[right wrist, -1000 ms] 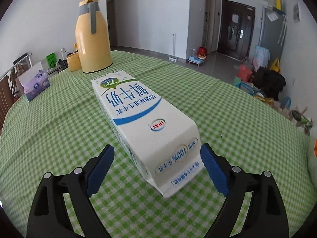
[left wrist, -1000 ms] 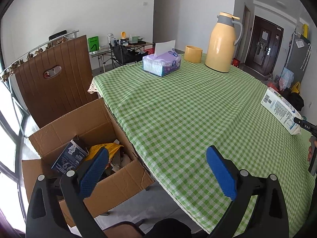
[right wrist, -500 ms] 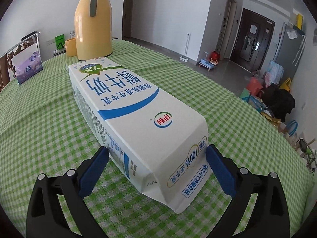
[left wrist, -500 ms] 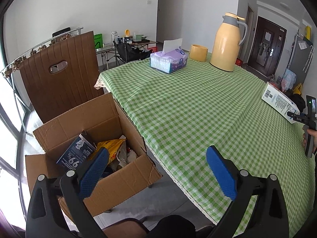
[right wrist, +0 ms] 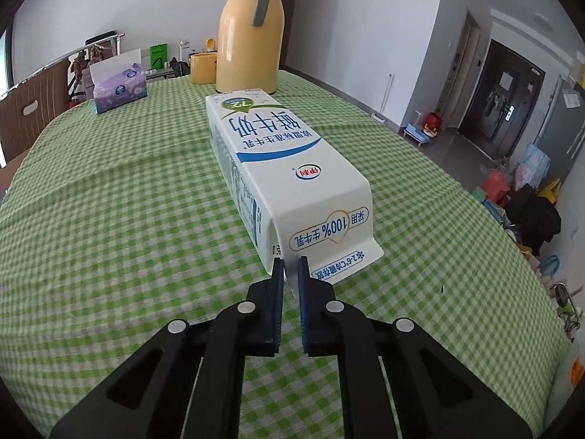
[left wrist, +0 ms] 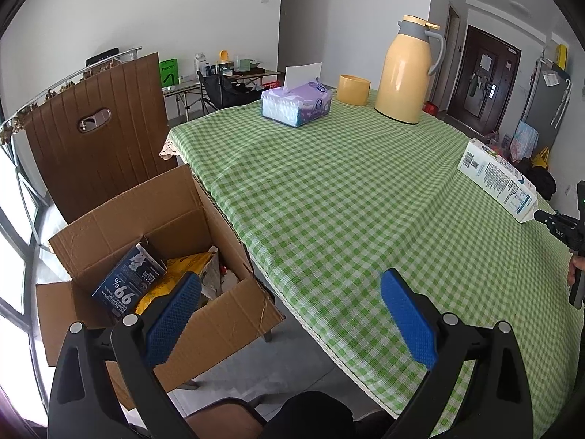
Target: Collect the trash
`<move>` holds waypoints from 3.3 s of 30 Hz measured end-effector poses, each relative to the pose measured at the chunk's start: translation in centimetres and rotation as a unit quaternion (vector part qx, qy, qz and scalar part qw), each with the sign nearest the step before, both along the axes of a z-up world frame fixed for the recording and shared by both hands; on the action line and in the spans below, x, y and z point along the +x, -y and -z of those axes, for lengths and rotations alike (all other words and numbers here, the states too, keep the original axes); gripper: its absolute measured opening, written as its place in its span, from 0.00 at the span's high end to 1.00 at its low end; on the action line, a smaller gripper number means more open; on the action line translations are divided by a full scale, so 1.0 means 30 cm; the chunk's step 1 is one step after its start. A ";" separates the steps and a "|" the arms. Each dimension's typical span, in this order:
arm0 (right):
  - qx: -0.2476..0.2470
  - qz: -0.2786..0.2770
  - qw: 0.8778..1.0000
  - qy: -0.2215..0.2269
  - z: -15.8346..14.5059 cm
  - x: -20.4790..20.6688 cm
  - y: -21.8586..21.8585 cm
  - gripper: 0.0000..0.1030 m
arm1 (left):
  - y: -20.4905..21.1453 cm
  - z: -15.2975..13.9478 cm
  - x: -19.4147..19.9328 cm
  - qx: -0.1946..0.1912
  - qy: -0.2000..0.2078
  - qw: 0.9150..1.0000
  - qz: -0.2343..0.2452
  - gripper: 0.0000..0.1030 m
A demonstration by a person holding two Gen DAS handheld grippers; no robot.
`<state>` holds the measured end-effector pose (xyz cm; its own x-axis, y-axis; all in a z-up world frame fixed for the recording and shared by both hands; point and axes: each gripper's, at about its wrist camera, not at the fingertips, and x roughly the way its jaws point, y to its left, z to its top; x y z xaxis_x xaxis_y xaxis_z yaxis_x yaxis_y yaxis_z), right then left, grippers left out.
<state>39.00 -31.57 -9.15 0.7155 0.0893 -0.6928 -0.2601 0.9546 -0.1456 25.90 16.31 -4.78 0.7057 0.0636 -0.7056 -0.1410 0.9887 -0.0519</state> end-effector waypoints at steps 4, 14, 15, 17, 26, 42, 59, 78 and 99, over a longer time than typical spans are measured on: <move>0.007 0.000 1.000 0.018 -0.020 -0.097 -0.029 1.00 | 0.001 -0.005 -0.009 -0.003 0.003 1.000 0.001 0.07; 0.013 -0.032 0.999 0.019 -0.049 -0.371 -0.157 1.00 | 0.016 -0.013 -0.008 -0.015 0.008 1.000 0.012 0.07; 0.009 -0.017 0.999 0.028 -0.061 -0.377 -0.137 1.00 | 0.021 -0.015 -0.008 -0.018 0.009 1.000 0.015 0.07; 0.010 0.019 0.999 0.027 -0.078 -0.361 -0.081 0.96 | 0.032 -0.014 -0.005 -0.023 0.009 0.999 0.021 0.07; 0.034 0.050 0.997 0.040 -0.085 -0.182 0.030 0.10 | 0.108 0.004 0.012 -0.028 0.000 0.998 0.060 0.07; 0.046 -0.043 0.998 -0.020 0.037 0.033 -0.064 0.25 | 0.141 -0.012 0.040 -0.027 0.008 0.996 0.084 0.07; 0.121 0.050 0.991 0.029 -0.055 -0.567 0.052 0.15 | 0.556 0.040 0.256 -0.052 0.011 0.967 0.248 0.07; 0.174 0.179 0.968 -0.025 0.048 -0.393 0.008 0.79 | 0.724 0.113 0.532 -0.188 -0.037 0.931 0.311 0.49; 0.156 -0.132 0.979 -0.025 -0.135 -0.225 -0.906 0.80 | -0.227 -0.056 0.030 -0.172 0.046 0.983 0.051 0.55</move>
